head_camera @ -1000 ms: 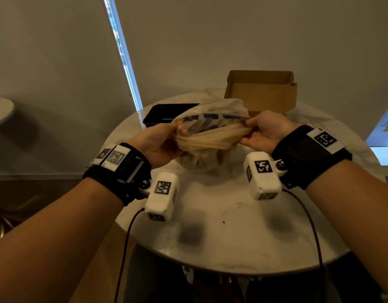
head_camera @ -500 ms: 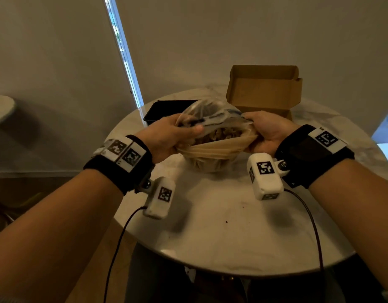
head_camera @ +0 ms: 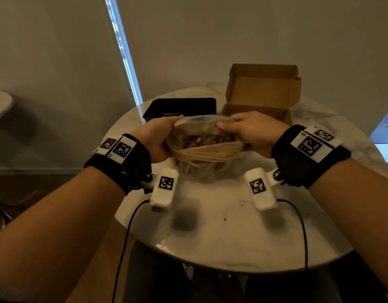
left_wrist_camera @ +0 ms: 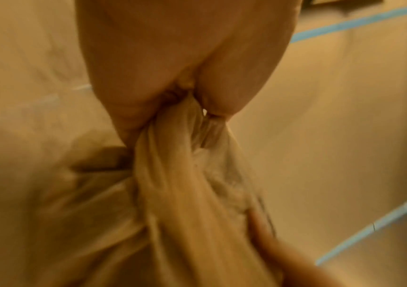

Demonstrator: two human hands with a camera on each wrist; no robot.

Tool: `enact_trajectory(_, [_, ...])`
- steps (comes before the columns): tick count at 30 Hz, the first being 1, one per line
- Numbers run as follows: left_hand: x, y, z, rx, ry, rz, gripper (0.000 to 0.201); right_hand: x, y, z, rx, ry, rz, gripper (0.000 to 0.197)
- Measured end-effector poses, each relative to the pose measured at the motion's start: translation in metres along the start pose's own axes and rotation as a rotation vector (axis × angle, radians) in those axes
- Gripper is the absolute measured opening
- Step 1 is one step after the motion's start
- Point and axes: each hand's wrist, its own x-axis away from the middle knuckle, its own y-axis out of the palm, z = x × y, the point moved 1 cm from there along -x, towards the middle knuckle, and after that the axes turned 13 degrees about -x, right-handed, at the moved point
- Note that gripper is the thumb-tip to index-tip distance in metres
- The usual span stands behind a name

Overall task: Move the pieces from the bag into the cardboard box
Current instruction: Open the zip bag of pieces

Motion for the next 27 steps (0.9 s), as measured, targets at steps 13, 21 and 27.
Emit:
enact_trajectory(13, [0.009,0.0,-0.009,-0.586,0.396,0.151,0.026,-0.003,-0.018,-0.001,-0.49,0.225,0.016,0.033])
enact_trajectory(21, [0.005,0.003,-0.002,-0.449,0.253,0.276,0.031,-0.012,-0.016,0.006,-0.141,0.117,0.14,0.045])
enact_trajectory(27, [0.008,-0.01,-0.009,-0.689,0.067,0.298,0.03,-0.015,-0.015,0.013,0.21,-0.003,0.278,0.035])
